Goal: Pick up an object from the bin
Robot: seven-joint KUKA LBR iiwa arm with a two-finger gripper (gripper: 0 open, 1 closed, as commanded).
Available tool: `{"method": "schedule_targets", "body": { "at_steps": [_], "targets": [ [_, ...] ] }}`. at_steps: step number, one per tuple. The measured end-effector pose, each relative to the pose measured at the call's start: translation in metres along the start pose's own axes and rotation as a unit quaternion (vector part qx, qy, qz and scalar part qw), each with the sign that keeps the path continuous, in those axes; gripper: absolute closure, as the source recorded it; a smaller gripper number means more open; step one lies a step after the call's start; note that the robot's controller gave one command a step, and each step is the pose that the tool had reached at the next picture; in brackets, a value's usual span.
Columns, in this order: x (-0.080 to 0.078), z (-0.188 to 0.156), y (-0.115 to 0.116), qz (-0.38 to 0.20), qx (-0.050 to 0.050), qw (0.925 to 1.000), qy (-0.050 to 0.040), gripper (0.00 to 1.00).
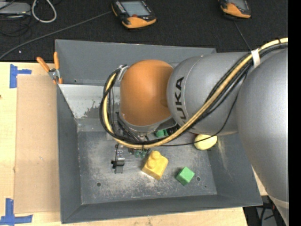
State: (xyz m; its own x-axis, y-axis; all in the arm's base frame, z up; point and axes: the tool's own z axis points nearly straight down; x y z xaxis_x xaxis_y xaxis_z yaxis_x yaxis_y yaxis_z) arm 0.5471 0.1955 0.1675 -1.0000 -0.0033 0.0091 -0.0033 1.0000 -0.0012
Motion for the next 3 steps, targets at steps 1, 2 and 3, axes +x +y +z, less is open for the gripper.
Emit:
{"method": "schedule_targets", "body": {
  "at_steps": [1,2,3],
  "targets": [
    [-0.002,-0.005,-0.001,0.002,-0.001,1.0,-0.0039,0.0],
    [-0.031,0.08,-0.072,-0.051,-0.001,0.9987,-0.0042,0.0],
    [-0.022,0.096,-0.154,0.005,-0.004,1.0,-0.0059,0.0]
  ]
}}
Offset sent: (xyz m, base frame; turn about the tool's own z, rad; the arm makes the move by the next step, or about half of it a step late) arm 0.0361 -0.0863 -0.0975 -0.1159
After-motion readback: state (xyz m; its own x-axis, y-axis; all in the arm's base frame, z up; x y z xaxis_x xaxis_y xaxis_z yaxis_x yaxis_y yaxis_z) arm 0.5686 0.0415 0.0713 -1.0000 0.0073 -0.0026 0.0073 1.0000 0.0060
